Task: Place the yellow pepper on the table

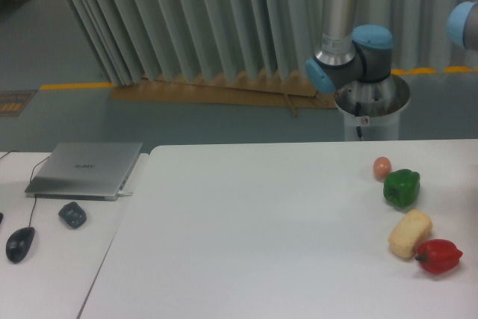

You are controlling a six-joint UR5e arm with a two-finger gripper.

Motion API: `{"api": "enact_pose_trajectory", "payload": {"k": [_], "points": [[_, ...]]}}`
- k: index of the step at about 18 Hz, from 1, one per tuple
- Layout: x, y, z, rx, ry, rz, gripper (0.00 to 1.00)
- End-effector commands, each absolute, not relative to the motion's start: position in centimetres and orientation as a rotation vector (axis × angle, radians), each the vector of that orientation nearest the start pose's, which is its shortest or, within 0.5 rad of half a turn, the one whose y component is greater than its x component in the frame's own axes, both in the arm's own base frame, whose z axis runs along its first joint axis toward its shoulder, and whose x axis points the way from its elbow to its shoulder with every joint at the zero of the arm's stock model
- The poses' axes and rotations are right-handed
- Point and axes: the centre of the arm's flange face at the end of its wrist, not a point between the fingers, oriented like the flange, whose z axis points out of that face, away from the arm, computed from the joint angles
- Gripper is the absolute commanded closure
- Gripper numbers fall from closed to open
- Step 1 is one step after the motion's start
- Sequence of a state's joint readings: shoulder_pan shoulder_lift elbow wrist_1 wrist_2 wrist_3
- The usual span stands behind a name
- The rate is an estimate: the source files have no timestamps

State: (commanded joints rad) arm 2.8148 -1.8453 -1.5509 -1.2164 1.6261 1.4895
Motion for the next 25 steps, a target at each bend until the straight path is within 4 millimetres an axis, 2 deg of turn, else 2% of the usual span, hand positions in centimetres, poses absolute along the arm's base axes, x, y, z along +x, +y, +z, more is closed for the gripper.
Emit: {"api": "enact_pose_trajectory", "payload": {"k": [1,3,5,8,13,15,17,19,25], "points": [[-53.6,31.2,37.8,-3.147,0.377,0.157,0.0],[-54.2,30.7,38.5,-3.143,0.362,0.176,0.0],[-54.7,30.1,38.2,-3.146,0.36,0.177,0.0],[-56.6,30.0,38.5,-3.131,0.348,0.276,0.0],[-58.1,29.4,36.7,-3.135,0.443,0.255,0.0],[-58.9,30.0,34.5,-3.139,0.449,0.232,0.0],[-59.2,30.1,33.6,-3.14,0.45,0.215,0.0],[-59.7,30.3,31.7,-3.149,0.436,0.17,0.0],[-59.7,30.2,31.3,-3.149,0.438,0.159,0.0]]}}
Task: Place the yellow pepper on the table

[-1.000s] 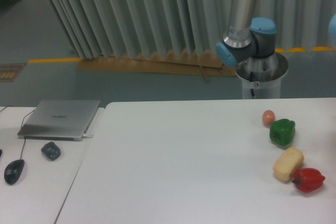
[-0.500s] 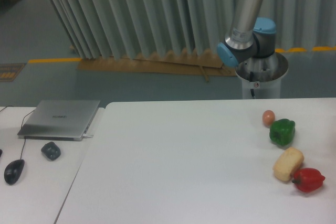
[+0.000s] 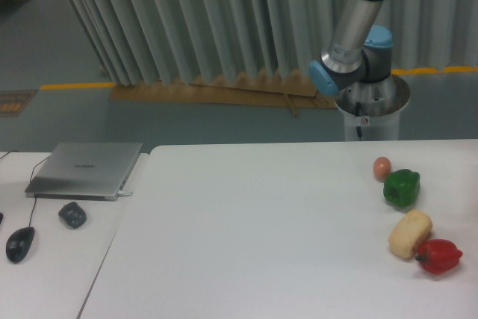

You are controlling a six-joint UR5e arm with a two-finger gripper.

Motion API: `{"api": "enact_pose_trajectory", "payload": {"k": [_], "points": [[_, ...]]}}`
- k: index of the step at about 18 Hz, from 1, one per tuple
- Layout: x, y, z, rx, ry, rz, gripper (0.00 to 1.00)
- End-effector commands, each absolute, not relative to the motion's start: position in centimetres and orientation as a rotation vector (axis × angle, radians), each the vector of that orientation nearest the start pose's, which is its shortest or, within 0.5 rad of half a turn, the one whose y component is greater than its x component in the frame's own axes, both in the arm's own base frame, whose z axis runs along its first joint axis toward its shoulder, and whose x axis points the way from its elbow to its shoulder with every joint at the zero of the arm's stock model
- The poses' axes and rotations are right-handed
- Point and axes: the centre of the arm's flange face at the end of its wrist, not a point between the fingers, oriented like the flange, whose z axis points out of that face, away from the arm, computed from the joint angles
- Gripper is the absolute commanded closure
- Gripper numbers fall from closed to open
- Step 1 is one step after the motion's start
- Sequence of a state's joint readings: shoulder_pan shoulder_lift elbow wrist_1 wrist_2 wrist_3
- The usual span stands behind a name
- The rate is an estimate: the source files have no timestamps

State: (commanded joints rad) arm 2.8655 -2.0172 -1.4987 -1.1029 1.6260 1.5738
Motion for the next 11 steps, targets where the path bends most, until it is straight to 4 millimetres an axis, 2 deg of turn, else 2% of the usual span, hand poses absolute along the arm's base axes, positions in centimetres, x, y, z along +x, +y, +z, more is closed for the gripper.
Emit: {"api": "enact_pose_trajectory", "payload": {"k": [11], "points": [[-59.9,30.0,29.8,-3.159,0.443,0.119,0.0]]}}
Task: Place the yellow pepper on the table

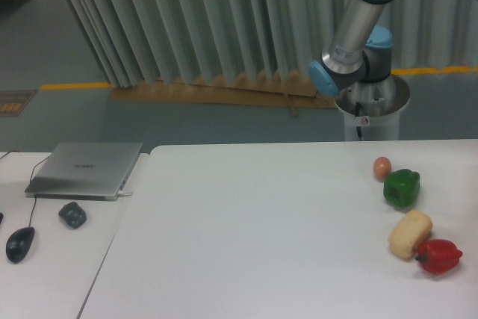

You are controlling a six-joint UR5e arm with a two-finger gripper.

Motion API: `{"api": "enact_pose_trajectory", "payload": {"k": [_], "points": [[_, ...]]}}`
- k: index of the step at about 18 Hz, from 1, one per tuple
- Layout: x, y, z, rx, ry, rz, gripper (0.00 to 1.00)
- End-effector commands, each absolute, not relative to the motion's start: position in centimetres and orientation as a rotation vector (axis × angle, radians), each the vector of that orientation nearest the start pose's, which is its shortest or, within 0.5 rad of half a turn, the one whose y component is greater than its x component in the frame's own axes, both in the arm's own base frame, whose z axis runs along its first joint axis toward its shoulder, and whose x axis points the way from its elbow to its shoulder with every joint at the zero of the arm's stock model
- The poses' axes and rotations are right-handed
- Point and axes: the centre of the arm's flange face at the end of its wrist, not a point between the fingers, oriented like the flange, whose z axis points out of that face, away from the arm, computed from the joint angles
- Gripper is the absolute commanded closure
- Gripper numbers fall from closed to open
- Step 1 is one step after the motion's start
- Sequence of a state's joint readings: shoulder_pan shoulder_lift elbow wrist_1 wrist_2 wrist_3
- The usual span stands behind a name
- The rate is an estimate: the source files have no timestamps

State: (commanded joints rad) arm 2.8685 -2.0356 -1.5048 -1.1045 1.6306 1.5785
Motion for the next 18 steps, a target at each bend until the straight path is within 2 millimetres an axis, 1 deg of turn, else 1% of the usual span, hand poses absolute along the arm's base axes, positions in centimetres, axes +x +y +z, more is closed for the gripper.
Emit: {"api": "enact_pose_trajectory", "payload": {"k": [4,9,10,11,13,15,18], "points": [[-60.02,30.11,29.04,-3.165,0.432,0.101,0.0],[-60.03,30.09,28.77,-3.168,0.433,0.094,0.0],[-60.02,30.06,28.76,-3.171,0.435,0.093,0.05],[-60.04,30.0,28.76,-3.177,0.434,0.094,0.19],[-60.0,29.88,28.94,-3.186,0.449,0.096,0.33],[-60.01,29.78,29.41,-3.184,0.456,0.108,0.39],[-59.98,29.75,29.5,-3.185,0.454,0.109,0.42]]}}
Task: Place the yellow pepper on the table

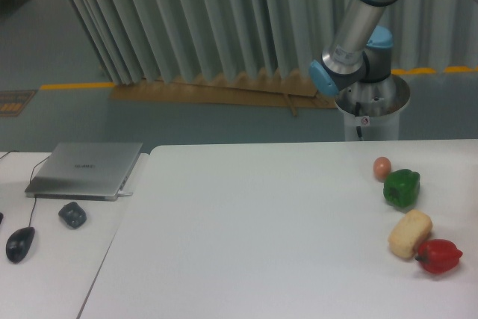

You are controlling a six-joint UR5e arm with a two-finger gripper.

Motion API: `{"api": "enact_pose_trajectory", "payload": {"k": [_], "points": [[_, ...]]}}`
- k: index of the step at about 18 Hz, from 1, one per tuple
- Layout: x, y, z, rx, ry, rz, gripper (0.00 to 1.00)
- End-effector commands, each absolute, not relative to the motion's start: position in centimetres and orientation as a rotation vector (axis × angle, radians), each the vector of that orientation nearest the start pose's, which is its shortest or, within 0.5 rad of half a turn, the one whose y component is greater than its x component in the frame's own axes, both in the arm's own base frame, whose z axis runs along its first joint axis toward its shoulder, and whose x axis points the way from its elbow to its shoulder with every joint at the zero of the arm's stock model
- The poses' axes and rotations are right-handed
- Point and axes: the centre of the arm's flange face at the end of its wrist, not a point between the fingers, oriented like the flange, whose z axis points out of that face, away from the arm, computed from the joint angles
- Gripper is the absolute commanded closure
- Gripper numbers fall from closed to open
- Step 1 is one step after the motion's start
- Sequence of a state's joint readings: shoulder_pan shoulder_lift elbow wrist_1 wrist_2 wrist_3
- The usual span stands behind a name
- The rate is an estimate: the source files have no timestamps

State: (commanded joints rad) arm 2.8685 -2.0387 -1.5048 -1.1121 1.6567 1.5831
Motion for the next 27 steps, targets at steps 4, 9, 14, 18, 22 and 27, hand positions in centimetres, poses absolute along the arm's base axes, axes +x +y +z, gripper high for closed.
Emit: {"api": "enact_pose_trajectory", "payload": {"k": [4,9,14,18,22,27], "points": [[-59.9,29.8,29.7,-3.186,0.444,0.112,0.43],[-59.2,29.8,30.8,-3.189,0.44,0.08,0.43],[-58.5,29.5,32.1,-3.183,0.441,0.046,0.43],[-56.5,29.8,35.0,-3.148,0.38,-0.063,0.43],[-55.5,30.3,35.4,-3.129,0.334,-0.113,0.43],[-53.6,30.3,37.5,-3.108,0.279,-0.176,0.43]]}}
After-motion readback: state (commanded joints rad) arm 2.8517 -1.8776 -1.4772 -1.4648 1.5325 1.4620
